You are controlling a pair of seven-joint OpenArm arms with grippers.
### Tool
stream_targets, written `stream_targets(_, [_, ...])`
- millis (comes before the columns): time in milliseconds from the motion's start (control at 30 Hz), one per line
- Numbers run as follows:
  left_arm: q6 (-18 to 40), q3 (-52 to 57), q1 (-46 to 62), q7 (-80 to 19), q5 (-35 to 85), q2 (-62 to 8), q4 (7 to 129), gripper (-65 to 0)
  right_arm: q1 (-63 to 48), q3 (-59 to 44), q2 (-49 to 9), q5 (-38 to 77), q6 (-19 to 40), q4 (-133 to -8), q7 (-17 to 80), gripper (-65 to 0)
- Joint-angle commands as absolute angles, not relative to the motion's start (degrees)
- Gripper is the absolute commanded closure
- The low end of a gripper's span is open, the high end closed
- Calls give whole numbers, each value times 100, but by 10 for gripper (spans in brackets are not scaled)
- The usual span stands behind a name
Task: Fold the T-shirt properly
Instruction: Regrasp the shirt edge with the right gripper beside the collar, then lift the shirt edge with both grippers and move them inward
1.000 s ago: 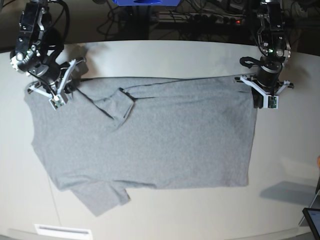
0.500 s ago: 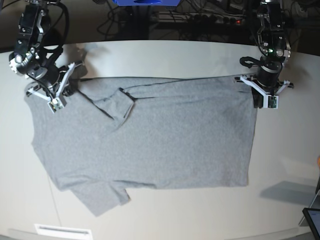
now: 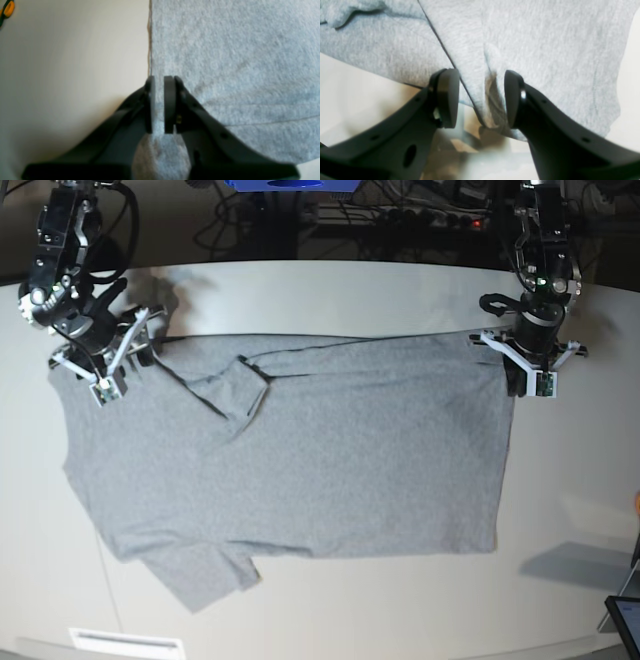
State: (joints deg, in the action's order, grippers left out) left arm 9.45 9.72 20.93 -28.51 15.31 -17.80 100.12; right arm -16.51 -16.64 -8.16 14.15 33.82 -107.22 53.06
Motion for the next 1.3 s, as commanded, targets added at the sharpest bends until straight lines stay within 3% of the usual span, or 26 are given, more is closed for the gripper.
stream_targets(0, [919,1007,2044,-2703,1552,-1868,10105,-72,-1613,-1710,-848,1464,3389,-10809,5209,-284])
stream_targets(400, [919,1015,2035,-2703,1552,-1868,10105,-72,-1613,-1701,-848,1481,3389,-10308,5165,-280])
stream_targets(467, [919,1015,2035,-2703,1552,-1868,10105,-72,-1604,-1701,-848,1481,3389,-10308,5165,-223])
stream_targets(600, [919,1015,2035,-2703,1552,-1868,10105,-72,-1578,-1692,-857,1481,3389,-10308,5209,-49])
stream_targets(633, [919,1015,2035,-2703,1552,-1868,10105,-72,-1578,-1684,-857,1481,3389,-10299,5209,-35])
stream_targets(1267, [919,1015,2062,-2703,1552,-1859,10105,-72,-901,-1675,-1165,1464,3389,-10316,5754,-29])
